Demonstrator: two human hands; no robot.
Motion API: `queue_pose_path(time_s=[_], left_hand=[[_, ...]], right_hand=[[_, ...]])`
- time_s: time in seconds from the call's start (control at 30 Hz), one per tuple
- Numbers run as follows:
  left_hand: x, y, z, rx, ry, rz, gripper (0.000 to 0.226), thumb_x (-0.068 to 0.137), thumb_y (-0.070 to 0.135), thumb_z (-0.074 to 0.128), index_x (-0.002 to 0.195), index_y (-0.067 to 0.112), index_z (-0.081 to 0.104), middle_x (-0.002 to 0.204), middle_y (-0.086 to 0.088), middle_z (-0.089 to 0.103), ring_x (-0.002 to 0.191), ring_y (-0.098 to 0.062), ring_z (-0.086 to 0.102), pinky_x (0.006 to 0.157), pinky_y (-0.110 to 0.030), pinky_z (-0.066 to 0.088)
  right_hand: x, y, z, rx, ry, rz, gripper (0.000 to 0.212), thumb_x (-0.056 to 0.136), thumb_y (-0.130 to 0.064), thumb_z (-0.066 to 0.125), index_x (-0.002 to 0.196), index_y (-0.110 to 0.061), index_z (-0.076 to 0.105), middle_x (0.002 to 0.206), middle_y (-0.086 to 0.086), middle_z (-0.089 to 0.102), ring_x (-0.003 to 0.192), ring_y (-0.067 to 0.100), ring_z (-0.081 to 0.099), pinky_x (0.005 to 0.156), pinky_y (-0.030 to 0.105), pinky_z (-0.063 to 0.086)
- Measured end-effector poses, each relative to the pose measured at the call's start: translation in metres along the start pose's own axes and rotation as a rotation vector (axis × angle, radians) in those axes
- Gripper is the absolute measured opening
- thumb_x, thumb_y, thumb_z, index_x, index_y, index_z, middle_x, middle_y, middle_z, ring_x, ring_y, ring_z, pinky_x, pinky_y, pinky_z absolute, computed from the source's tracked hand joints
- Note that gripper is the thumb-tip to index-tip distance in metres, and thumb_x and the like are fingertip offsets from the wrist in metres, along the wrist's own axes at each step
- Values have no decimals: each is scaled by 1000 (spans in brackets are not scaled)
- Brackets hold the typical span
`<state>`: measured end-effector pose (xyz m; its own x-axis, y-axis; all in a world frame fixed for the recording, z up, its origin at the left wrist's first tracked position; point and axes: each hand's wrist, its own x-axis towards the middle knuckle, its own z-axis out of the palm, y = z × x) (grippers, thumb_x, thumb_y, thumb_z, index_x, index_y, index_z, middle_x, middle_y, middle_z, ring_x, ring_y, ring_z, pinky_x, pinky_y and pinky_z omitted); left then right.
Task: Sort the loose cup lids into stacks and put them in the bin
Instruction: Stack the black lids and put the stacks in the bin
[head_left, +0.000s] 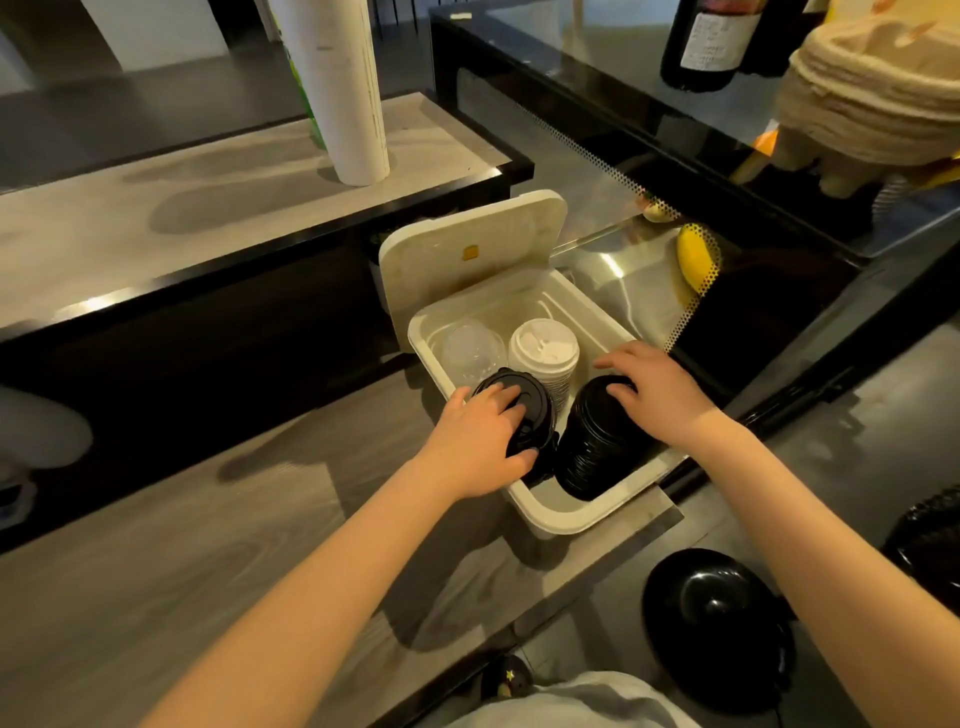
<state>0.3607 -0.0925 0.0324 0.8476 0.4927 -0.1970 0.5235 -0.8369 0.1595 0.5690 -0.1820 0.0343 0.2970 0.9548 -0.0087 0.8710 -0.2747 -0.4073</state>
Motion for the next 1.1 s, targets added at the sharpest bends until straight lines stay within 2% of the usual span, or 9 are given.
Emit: queue_pose_path(time_s=[0.1, 0.2, 0.3, 0.37, 0.47, 0.57, 0.77, 1.0, 1.1], left_hand=[[-1, 1, 1, 5, 6, -1, 64, 92, 48, 42, 146, 15, 31, 157, -3, 17, 145, -19, 11, 115, -40, 5], [-1, 1, 0, -3, 16, -4, 63, 92, 48, 42, 145, 16, 32, 157, -3, 18, 145, -18, 12, 115, -39, 5], [-1, 2, 0, -4, 20, -3, 63, 92, 48, 42, 145, 16, 32, 157, -3, 18, 145, -18, 12, 114, -38, 6], [-1, 2, 0, -6, 22, -6, 63, 92, 47, 42, 146, 16, 32, 157, -2, 18, 145, -18, 12, 114, -37, 5], [-1, 2, 0, -10, 29, -3, 62, 92, 47, 43, 145, 16, 33, 157, -3, 19, 145, -18, 13, 114, -36, 5], [-1, 3, 0, -7, 36, 0, 62, 92, 47, 43, 145, 15, 33, 157, -3, 20, 144, -18, 13, 114, -36, 6], [-1, 3, -1, 21, 40, 8, 62, 92, 47, 43, 144, 15, 36, 156, -4, 22, 143, -19, 17, 113, -37, 10], [1, 2, -1, 30, 60, 11, 61, 90, 48, 46, 140, 13, 43, 154, -6, 27, 141, -19, 23, 113, -38, 15], [1, 1, -1, -9, 63, 4, 60, 90, 48, 48, 139, 13, 44, 152, -8, 29, 140, -21, 25, 113, -39, 16]], right_hand=[[-10, -2, -7, 84, 17, -31, 41, 94, -22, 54, 135, -16, 50, 137, 4, 49, 128, 22, 42, 103, 28, 31], [-18, -3, -10, -18, -196, -41, 71, 86, -42, 62, 146, -21, 30, 152, -1, 29, 141, 18, 23, 113, 29, 19], [-17, -2, -9, -118, -326, -19, 92, 78, -46, 69, 150, -25, 16, 157, 0, 17, 143, 19, 16, 116, 32, 19], [-13, -3, -11, -84, -275, -8, 90, 77, -45, 71, 149, -23, 21, 151, 1, 29, 137, 20, 28, 110, 31, 28], [-9, -5, -14, 0, -236, 76, 81, 74, -43, 74, 139, -18, 32, 126, 2, 54, 109, 20, 54, 91, 31, 48], [-7, -4, -12, -68, -279, 105, 68, 73, -46, 74, 124, -15, 42, 109, 3, 59, 94, 19, 58, 82, 37, 52], [-13, -12, -7, -197, -224, 33, 71, 71, -55, 72, 124, -15, 47, 118, 1, 49, 113, 19, 44, 92, 31, 43], [-21, -25, 3, -298, -182, 85, 81, 71, -59, 69, 128, -12, 36, 129, 6, 40, 122, 25, 35, 99, 37, 40], [-22, -25, 0, -288, -191, 105, 90, 74, -63, 65, 138, -11, 28, 138, 7, 36, 129, 28, 30, 106, 38, 34]])
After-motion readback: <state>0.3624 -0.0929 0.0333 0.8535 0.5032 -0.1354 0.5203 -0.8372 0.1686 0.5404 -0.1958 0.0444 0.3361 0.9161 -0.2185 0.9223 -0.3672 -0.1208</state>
